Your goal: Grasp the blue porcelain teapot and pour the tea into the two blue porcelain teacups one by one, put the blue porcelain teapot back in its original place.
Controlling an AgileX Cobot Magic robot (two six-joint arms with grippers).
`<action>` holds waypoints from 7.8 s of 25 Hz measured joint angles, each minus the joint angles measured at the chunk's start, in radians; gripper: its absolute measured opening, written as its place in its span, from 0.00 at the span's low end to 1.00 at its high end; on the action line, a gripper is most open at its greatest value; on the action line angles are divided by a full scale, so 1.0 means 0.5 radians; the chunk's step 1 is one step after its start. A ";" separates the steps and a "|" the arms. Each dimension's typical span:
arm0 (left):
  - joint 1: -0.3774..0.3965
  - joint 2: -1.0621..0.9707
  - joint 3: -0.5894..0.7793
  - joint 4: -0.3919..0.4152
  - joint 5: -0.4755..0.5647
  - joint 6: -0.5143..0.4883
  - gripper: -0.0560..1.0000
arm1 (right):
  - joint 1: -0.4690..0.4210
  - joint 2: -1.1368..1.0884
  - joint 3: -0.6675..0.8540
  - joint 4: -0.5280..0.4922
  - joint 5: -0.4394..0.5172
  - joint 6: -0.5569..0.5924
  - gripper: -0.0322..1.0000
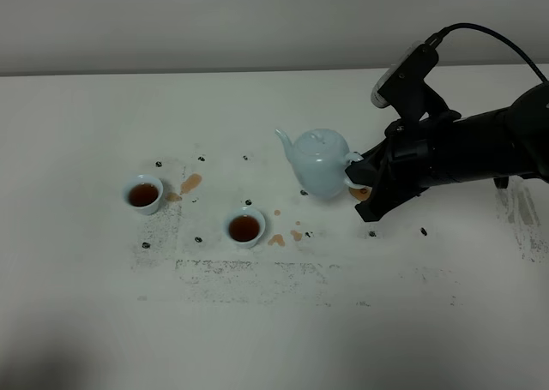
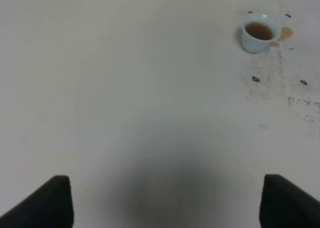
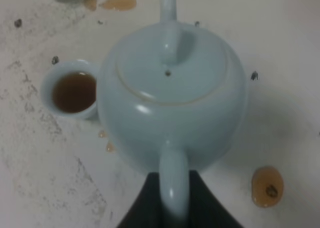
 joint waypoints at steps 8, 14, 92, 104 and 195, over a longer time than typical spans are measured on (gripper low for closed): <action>0.000 0.000 0.000 0.000 0.000 0.000 0.74 | -0.019 -0.035 0.062 0.036 -0.017 0.020 0.07; 0.000 0.000 0.000 0.000 0.000 0.000 0.74 | -0.026 -0.173 0.220 0.039 -0.188 0.103 0.07; 0.000 0.000 0.000 0.000 0.000 0.000 0.74 | 0.261 0.054 1.179 -2.121 -2.362 3.105 0.07; 0.000 0.000 0.000 0.000 0.000 0.000 0.74 | 0.261 0.252 1.295 -2.121 -2.631 3.066 0.07; 0.000 0.000 0.000 0.000 0.000 0.000 0.74 | 0.261 0.059 1.748 -1.689 -3.419 2.999 0.59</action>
